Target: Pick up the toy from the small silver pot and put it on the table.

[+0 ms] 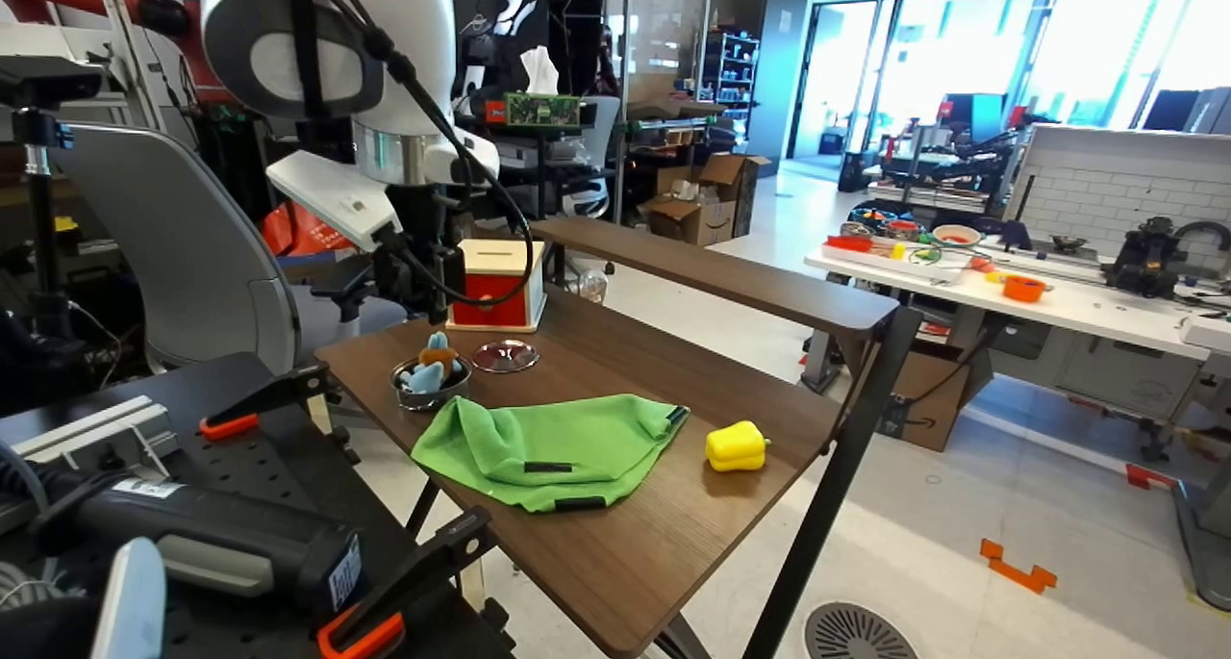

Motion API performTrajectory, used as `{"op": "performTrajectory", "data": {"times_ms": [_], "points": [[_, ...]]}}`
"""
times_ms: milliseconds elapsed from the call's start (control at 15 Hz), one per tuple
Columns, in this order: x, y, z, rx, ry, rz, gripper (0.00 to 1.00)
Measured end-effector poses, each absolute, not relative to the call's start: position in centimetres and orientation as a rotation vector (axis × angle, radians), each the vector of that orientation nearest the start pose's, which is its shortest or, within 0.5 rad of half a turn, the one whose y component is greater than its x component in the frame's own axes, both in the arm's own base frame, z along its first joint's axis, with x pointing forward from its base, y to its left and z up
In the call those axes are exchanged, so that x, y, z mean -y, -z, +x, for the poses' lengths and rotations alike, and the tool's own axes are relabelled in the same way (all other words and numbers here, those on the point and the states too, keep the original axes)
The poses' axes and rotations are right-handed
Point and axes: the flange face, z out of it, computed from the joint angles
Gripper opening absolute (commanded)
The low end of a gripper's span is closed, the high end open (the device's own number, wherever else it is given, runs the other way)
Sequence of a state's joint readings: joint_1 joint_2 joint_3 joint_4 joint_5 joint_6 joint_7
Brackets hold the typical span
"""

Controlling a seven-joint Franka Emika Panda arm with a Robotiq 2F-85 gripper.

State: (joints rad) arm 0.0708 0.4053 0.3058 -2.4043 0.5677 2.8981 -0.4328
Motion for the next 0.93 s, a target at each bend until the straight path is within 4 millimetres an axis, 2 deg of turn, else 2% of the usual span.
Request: {"op": "performTrajectory", "data": {"times_ms": [333, 400, 467, 533, 733, 933], "points": [[-17.9, -9.8, 48.7, 0.393, 0.06, -2.837, 1.0], [-18.2, -8.9, 49.0, 0.398, 0.049, -2.838, 0.75], [-18.5, -8.1, 49.3, 0.405, 0.04, -2.837, 0.72], [-18.8, -7.4, 49.5, 0.414, 0.034, -2.837, 0.65], [-19.5, -6.3, 50.2, 0.435, 0.032, -2.833, 0.4], [-20.0, -5.9, 50.9, 0.454, 0.042, -2.831, 0.18]]}}
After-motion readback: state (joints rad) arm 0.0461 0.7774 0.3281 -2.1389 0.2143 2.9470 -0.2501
